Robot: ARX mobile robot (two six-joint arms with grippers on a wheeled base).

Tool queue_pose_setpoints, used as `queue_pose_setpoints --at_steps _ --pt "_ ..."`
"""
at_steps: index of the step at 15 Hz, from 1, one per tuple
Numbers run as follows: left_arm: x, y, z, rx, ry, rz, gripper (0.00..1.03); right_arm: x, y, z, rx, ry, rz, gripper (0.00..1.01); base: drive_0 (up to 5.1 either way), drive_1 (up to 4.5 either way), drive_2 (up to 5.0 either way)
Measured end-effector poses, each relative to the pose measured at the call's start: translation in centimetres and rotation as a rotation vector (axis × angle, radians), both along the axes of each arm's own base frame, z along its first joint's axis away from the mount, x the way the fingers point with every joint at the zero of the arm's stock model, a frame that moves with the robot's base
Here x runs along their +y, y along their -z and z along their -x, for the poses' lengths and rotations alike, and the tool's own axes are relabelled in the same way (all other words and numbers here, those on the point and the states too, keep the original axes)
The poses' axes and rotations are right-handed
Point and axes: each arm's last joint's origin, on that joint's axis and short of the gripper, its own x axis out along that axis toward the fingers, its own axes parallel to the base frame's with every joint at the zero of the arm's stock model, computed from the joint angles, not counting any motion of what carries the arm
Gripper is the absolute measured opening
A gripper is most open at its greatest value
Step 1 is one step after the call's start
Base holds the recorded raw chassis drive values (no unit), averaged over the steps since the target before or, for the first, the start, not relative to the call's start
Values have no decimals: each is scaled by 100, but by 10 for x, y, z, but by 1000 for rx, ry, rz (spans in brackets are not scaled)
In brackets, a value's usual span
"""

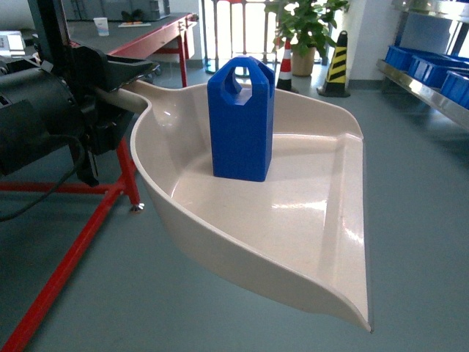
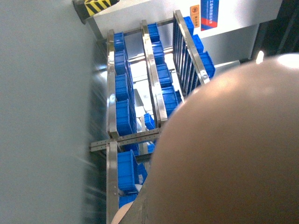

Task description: Place part in tray to right shelf

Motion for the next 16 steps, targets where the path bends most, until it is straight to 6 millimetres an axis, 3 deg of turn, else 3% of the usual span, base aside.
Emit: queue_pose_setpoints --at_steps 16 --pt "0 0 0 1 1 0 13 0 0 0 -3 -1 0 98 -8 401 -416"
